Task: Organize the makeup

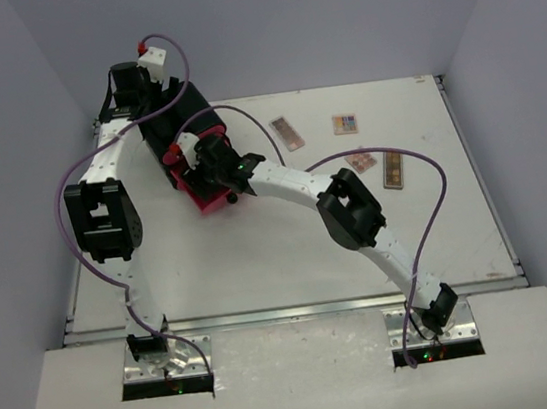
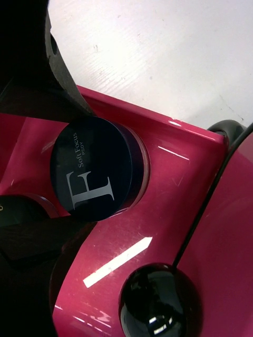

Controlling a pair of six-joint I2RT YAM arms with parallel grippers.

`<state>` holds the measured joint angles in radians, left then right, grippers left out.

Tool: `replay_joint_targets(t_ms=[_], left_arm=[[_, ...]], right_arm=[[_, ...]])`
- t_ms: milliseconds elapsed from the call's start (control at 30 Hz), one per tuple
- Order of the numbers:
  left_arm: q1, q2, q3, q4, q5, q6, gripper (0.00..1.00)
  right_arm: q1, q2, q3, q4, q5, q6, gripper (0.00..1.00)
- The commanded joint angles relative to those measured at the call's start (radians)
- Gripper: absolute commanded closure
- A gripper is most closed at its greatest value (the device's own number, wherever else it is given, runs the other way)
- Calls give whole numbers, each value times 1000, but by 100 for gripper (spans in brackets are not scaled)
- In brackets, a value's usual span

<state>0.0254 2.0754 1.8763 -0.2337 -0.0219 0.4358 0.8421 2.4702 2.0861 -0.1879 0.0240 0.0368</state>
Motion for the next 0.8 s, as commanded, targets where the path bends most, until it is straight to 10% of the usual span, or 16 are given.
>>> replay_joint_targets(t_ms=[0, 267, 767], left_arm=[[7, 22, -26, -36, 8, -2, 3], [7, 19, -26, -39, 8, 2, 3], [7, 31, -24, -39, 4, 9, 3]], right_arm=[[5, -19, 46, 56, 60, -15, 62], [5, -31, 49, 51, 73, -29, 16], [52, -329, -151, 90, 2, 43, 18]])
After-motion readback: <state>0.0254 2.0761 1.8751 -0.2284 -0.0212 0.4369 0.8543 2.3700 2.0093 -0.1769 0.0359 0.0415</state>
